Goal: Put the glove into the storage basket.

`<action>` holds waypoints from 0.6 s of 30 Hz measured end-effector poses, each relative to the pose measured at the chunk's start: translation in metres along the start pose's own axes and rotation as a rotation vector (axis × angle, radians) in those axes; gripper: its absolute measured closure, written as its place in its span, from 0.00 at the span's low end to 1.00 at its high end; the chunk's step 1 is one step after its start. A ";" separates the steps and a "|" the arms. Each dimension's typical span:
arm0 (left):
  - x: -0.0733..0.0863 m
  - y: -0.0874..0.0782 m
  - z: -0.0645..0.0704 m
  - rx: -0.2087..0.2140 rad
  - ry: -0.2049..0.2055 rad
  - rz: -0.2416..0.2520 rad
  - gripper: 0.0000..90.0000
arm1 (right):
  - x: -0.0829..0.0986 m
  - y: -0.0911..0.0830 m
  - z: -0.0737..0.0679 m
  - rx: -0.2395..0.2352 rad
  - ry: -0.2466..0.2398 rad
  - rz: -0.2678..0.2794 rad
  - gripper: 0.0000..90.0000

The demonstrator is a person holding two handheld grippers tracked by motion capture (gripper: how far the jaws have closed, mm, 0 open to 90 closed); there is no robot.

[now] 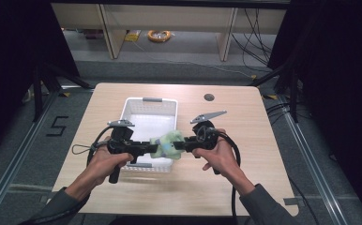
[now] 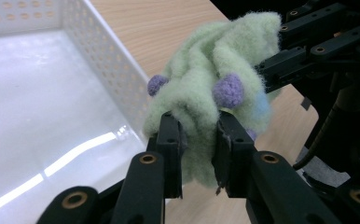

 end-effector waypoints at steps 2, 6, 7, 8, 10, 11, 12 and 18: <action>-0.001 -0.004 -0.011 -0.011 -0.023 -0.001 0.82 | -0.006 0.011 0.001 0.003 0.004 -0.010 0.82; -0.001 -0.006 -0.023 -0.028 -0.046 -0.012 0.82 | -0.011 0.022 0.002 0.003 0.015 -0.016 0.82; 0.000 -0.006 -0.027 -0.032 -0.051 -0.018 0.82 | -0.013 0.031 0.001 0.001 0.024 -0.023 0.82; 0.002 -0.007 -0.035 -0.041 -0.061 -0.033 0.82 | -0.014 0.035 0.002 0.003 0.023 -0.027 0.82; 0.003 -0.007 -0.039 -0.049 -0.065 -0.040 0.82 | -0.014 0.040 0.002 0.003 0.031 -0.035 0.82; 0.006 -0.006 -0.047 -0.065 -0.071 -0.052 0.82 | -0.014 0.049 0.003 0.003 0.040 -0.045 0.82; 0.006 -0.006 -0.047 -0.065 -0.071 -0.052 0.81 | -0.014 0.049 0.003 0.003 0.040 -0.045 0.82; 0.013 -0.001 -0.066 -0.086 -0.095 -0.096 0.81 | -0.011 0.077 0.009 0.015 0.066 -0.086 0.82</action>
Point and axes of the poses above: each handheld gripper's, and its own axes: y roughly forward along the jaws, x roughly out of its underside, z roughly to its right, the point moved 7 cm from there along y, roughly forward along the jaws, and after that the axes turned 2 degrees about z, right-handed, at the moved point
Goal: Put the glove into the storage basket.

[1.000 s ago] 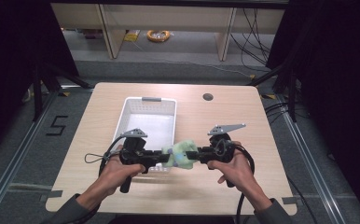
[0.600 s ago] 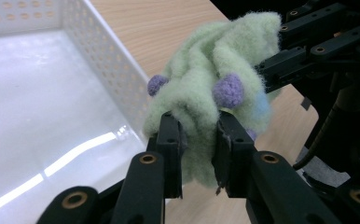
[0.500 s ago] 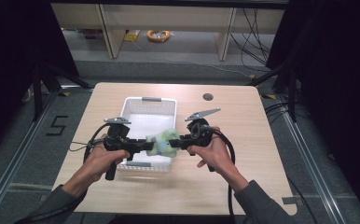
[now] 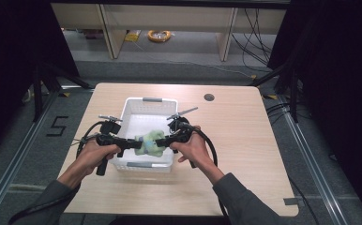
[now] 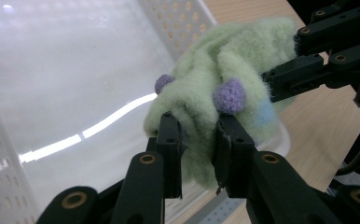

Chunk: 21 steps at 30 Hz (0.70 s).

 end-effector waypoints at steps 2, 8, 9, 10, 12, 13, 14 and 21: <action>0.003 0.003 -0.007 -0.008 -0.004 -0.017 0.81 | 0.001 0.006 0.002 0.005 0.007 -0.011 0.82; 0.009 0.010 -0.016 -0.035 -0.010 -0.045 0.81 | 0.005 0.019 0.004 0.023 0.033 -0.059 0.82; 0.010 0.012 -0.017 -0.045 -0.007 -0.054 0.81 | 0.006 0.021 0.005 0.029 0.034 -0.065 0.82; 0.012 0.013 -0.018 -0.043 -0.002 -0.061 0.81 | 0.006 0.024 0.005 0.030 0.026 -0.062 0.82; 0.014 0.016 -0.019 -0.053 0.003 -0.068 0.81 | 0.009 0.028 0.005 0.045 0.036 -0.079 0.82; 0.015 0.018 -0.021 -0.064 0.005 -0.085 0.81 | 0.012 0.031 0.003 0.039 0.059 -0.100 0.82; 0.015 0.018 -0.021 -0.064 0.005 -0.085 0.81 | 0.012 0.031 0.003 0.039 0.059 -0.100 0.82; 0.020 0.025 -0.028 -0.093 0.035 -0.134 0.80 | 0.015 0.042 0.009 0.071 0.024 -0.123 0.80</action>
Point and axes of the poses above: each handheld gripper's, and its own axes: y roughly forward along the jaws, x roughly out of its underside, z roughly to its right, the point moved 7 cm from there along y, roughly forward along the jaws, and after that the axes turned 2 degrees about z, right-handed, at the moved point
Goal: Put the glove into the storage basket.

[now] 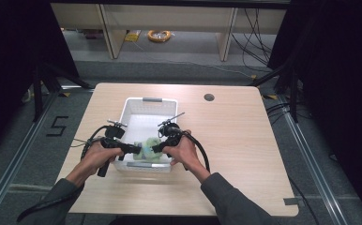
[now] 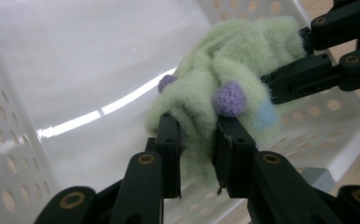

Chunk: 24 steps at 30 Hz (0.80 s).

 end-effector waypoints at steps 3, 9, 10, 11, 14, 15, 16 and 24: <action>0.002 0.003 0.001 -0.010 0.005 -0.013 0.80 | 0.000 0.002 0.001 0.012 -0.013 -0.002 0.80; 0.004 0.008 -0.001 -0.029 0.020 -0.039 0.79 | 0.003 0.007 0.002 0.025 -0.020 -0.021 0.79; 0.004 0.009 -0.002 -0.031 0.025 -0.042 0.79 | 0.003 0.007 0.002 0.025 -0.011 -0.031 0.79; 0.005 0.009 -0.002 -0.030 0.035 -0.052 0.79 | 0.004 0.008 0.002 0.027 -0.016 -0.034 0.79; 0.005 0.011 -0.003 -0.040 0.044 -0.067 0.79 | 0.003 0.008 0.002 0.041 -0.016 -0.044 0.78; 0.005 0.012 -0.003 -0.048 0.051 -0.074 0.79 | 0.003 0.009 0.003 0.053 -0.024 -0.041 0.78; 0.005 0.013 -0.002 -0.048 0.048 -0.073 0.79 | 0.003 0.009 0.003 0.055 -0.031 -0.048 0.77; 0.006 0.017 -0.003 -0.066 0.061 -0.104 0.78 | 0.004 0.009 0.003 0.081 -0.046 -0.074 0.68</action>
Point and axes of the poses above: each handheld gripper's, and its own axes: y roughly forward along the jaws, x roughly out of its underside, z roughly to its right, the point moved 7 cm from there along y, roughly forward along the jaws, and after that the axes turned 2 degrees about z, right-handed, at the moved point
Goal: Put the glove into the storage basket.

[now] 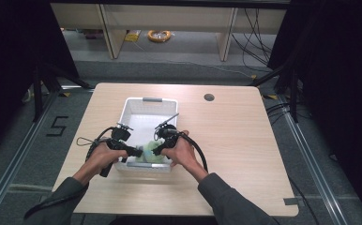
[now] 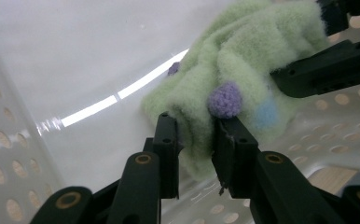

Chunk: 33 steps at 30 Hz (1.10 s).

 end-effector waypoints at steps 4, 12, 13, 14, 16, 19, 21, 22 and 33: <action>0.000 -0.001 -0.001 -0.017 0.002 0.000 0.71 | -0.003 -0.002 0.000 0.009 -0.004 0.004 0.59; -0.012 -0.018 -0.001 -0.059 0.008 0.102 0.60 | -0.014 -0.026 0.001 -0.017 0.007 0.071 0.53; -0.012 -0.018 -0.001 -0.059 0.008 0.102 0.59 | -0.014 -0.026 0.001 -0.017 0.007 0.071 0.53; -0.013 -0.019 0.000 -0.057 0.009 0.113 0.59 | -0.014 -0.029 0.001 -0.025 0.008 0.075 0.52; -0.015 -0.021 0.003 -0.059 -0.002 0.135 0.54 | -0.015 -0.033 0.003 -0.029 0.000 0.087 0.51; -0.016 -0.024 0.009 -0.055 -0.001 0.148 0.51 | -0.013 -0.039 0.004 -0.025 0.014 0.096 0.49; -0.017 -0.026 0.012 -0.071 0.002 0.161 0.43 | -0.013 -0.044 0.005 -0.041 0.009 0.111 0.49; -0.018 -0.027 0.014 -0.076 0.004 0.173 0.43 | -0.012 -0.047 0.004 -0.029 0.012 0.111 0.48; -0.016 -0.035 0.049 -0.006 0.015 0.258 0.28 | -0.001 -0.081 0.010 -0.088 -0.018 0.219 0.43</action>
Point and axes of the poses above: each handheld gripper's, and its own axes: y roughly forward along the jaws, x roughly out of its underside, z roughly to its right, the point moved 7 cm from there along y, roughly forward along the jaws, and after that the axes turned 2 degrees about z, right-handed, at the moved point
